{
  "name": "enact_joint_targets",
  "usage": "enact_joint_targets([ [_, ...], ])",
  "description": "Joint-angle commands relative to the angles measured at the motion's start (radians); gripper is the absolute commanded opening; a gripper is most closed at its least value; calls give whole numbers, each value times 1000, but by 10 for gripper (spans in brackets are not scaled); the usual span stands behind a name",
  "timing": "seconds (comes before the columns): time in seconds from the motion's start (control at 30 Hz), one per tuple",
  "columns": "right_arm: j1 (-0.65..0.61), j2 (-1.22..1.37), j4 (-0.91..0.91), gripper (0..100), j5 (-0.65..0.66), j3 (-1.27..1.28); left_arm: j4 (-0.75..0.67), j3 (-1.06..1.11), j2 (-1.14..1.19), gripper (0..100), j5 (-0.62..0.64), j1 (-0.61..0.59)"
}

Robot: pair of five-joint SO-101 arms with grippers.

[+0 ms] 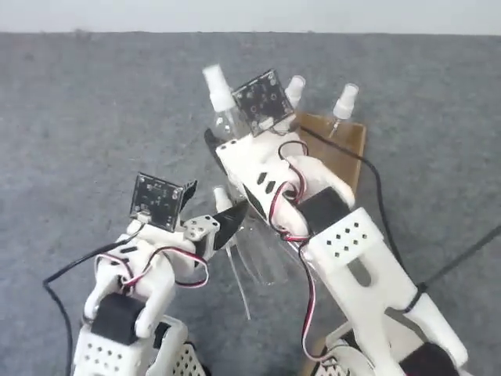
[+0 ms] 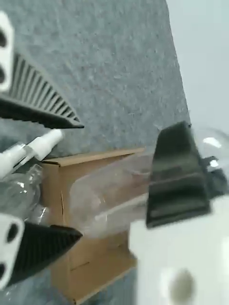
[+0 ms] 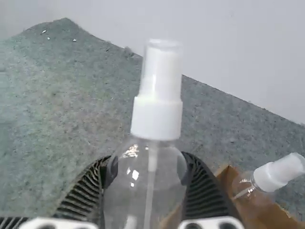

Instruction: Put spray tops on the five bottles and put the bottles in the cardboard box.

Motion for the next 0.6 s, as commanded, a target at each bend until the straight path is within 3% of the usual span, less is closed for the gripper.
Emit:
enact_joint_targets([
  [0.0,-39,-65,183,6,-26,-107,-74,16,-15,305,-2,8],
  [0.43,-50,-223,222,6,-23,26,-72,18,-15,305,-2,14],
  [0.57,16,-223,199,6,26,21,-71,19,-21,305,-2,15],
])
